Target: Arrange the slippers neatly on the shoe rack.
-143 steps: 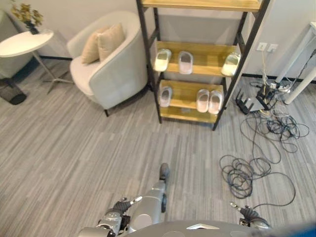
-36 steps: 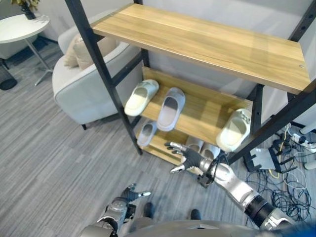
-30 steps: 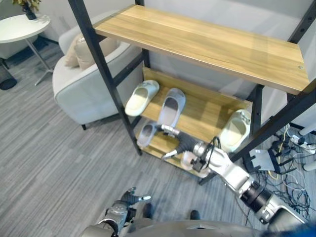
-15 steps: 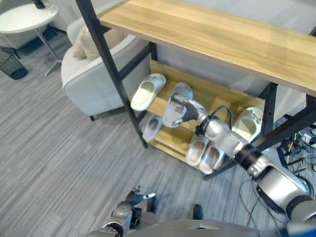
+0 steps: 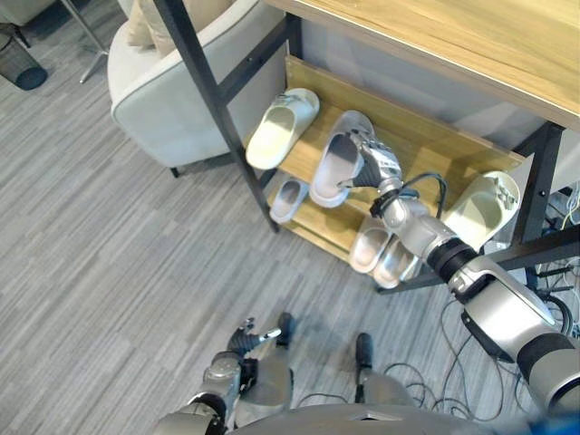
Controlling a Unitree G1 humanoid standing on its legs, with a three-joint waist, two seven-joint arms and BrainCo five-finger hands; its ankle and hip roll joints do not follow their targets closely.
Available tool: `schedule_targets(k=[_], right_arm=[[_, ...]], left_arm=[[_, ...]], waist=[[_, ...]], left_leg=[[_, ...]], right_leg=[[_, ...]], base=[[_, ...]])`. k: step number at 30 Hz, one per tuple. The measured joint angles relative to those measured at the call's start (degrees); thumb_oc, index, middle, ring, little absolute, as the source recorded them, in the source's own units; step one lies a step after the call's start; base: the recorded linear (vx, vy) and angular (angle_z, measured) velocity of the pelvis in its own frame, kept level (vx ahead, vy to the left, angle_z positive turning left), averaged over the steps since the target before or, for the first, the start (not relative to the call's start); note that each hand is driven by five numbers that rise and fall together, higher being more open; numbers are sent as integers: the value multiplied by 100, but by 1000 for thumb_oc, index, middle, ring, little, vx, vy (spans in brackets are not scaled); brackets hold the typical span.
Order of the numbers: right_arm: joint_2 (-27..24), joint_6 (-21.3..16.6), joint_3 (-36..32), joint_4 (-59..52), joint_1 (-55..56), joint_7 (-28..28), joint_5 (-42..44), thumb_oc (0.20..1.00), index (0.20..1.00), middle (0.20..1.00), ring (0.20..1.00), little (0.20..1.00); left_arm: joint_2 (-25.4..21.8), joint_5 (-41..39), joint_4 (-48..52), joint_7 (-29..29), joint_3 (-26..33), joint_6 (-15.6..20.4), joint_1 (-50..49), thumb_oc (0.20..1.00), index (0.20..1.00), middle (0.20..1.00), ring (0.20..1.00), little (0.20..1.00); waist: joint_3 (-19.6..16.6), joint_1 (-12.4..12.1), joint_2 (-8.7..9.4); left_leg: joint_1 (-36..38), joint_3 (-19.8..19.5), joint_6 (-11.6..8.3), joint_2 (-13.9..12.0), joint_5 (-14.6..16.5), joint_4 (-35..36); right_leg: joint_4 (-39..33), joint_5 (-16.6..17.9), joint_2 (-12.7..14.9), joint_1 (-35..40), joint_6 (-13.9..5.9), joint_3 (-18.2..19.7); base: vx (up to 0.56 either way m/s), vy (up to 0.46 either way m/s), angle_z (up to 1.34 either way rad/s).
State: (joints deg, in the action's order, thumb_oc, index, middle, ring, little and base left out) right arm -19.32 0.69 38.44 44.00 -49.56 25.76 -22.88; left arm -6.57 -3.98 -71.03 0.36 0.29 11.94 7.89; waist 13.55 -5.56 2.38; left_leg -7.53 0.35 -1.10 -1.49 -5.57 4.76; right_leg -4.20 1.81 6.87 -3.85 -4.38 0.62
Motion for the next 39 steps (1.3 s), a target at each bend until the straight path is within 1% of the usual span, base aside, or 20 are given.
schedule_targets(k=[4,9,12,14,16,19,21,25,26,28,29,30,33,34,35,39], right_arm=[[-2,82,-2,6,-30,178,-103,1000,1000,1000,1000,1000],[-1,97,-8,34,-32,386,-102,1000,1000,1000,1000,1000],[37,93,-90,72,-34,522,-98,1000,1000,1000,1000,1000],[123,99,-212,312,-69,692,-76,1000,1000,1000,1000,1000],[177,106,-226,508,-255,834,-15,1000,1000,1000,1000,1000],[288,142,-243,935,-524,978,155,1000,1000,1000,1000,1000],[291,167,-248,998,-673,1063,309,1000,1000,1000,1000,1000],[312,165,-244,1086,-838,1155,442,1000,1000,1000,1000,1000],[332,164,-249,1314,-1005,1272,562,1000,1000,1000,1000,1000],[339,155,-249,1448,-1102,1334,601,1000,1000,1000,1000,1000],[345,131,-261,1689,-1281,1470,749,1000,1000,1000,1000,1000],[346,108,-281,1793,-1374,1551,815,1000,1000,1000,1000,1000],[356,43,-495,2003,-1525,1777,983,1000,1000,1000,1000,1000],[366,8,-650,2290,-1624,1929,1126,1000,1000,1000,1000,1000],[357,6,-704,2348,-1681,2007,1231,1000,1000,1000,1000,1000],[350,-26,-800,2470,-1839,2281,1480,1000,1000,1000,1000,1000]], left_arm=[[42,-3,2,0,-3,40,4,1000,1000,1000,1000,1000],[94,-31,31,0,-4,103,1,1000,1000,1000,1000,1000],[101,-118,50,0,-5,116,-6,1000,1000,1000,1000,1000],[108,-125,52,1,-5,140,-13,1000,1000,1000,1000,1000],[92,-169,121,2,-2,200,-6,1000,1000,1000,1000,1000],[86,-173,161,1,12,240,1,1000,1000,1000,1000,1000],[82,-231,227,2,23,249,9,1000,1000,1000,1000,1000],[34,-328,238,3,25,284,42,1000,1000,1000,1000,1000],[33,-380,304,5,24,284,74,1000,1000,1000,1000,1000],[37,-394,389,12,26,282,78,1000,1000,1000,1000,1000],[46,-434,459,25,26,286,97,1000,1000,1000,1000,1000],[48,-450,464,32,26,286,131,1000,1000,1000,1000,1000],[50,-514,509,48,26,296,224,1000,1000,1000,1000,1000],[66,-578,560,52,23,335,257,1000,1000,1000,1000,1000],[58,-619,579,57,25,362,259,1000,1000,1000,1000,1000],[45,-672,673,123,26,413,259,1000,1000,1000,1000,1000]], waist=[[24,-1,-41],[65,-17,-108],[69,-23,-115],[95,-45,-127],[216,-68,-122],[254,-107,-101],[360,-145,-96],[431,-174,-43],[522,-193,-36],[563,-202,-38],[705,-209,-53],[767,-203,-54],[930,-227,-60],[990,-316,-75],[1031,-334,-72],[1053,-376,-62]], left_leg=[[1,-1,1,19,0,0],[2,-20,16,60,-2,3],[-3,-26,17,71,-3,6],[-47,-79,8,88,-10,0],[-73,-85,-2,89,-16,-17],[-173,-86,18,95,-19,-85],[-186,-87,34,97,-32,-98],[-252,-105,35,105,-29,-151],[-300,-110,43,113,-22,-203],[-371,-119,44,127,-23,-227],[-431,-119,57,142,-11,-299],[-472,-138,58,145,-12,-326],[-556,-184,58,150,-10,-402],[-589,-186,45,151,-3,-421],[-610,-194,32,153,9,-447],[-775,-234,37,164,18,-530]], right_leg=[[-5,6,16,3,9,0],[-3,19,51,10,28,-4],[-3,30,62,10,43,-5],[-16,30,75,8,43,-32],[-22,44,75,-4,43,-32],[-31,76,78,-68,39,-30],[-37,87,81,-69,37,-32],[-46,91,91,-89,38,-72],[-51,109,97,-107,42,-76],[-83,145,109,-145,45,-86],[-85,171,121,-163,49,-90],[-85,191,122,-182,48,-107],[-86,212,120,-209,56,-133],[-86,223,120,-232,55,-133],[-86,225,120,-236,55,-134],[-86,245,121,-348,62,-145]], base=[[5,41,1],[4,29,2],[-4,39,2],[-8,21,10],[-8,8,4],[0,0,0],[0,0,0],[-23,14,5],[-25,16,6],[-15,6,2],[-19,1,4],[-22,-1,5],[-15,-9,7],[-8,-6,4],[1,-6,3],[1,-3,4]])
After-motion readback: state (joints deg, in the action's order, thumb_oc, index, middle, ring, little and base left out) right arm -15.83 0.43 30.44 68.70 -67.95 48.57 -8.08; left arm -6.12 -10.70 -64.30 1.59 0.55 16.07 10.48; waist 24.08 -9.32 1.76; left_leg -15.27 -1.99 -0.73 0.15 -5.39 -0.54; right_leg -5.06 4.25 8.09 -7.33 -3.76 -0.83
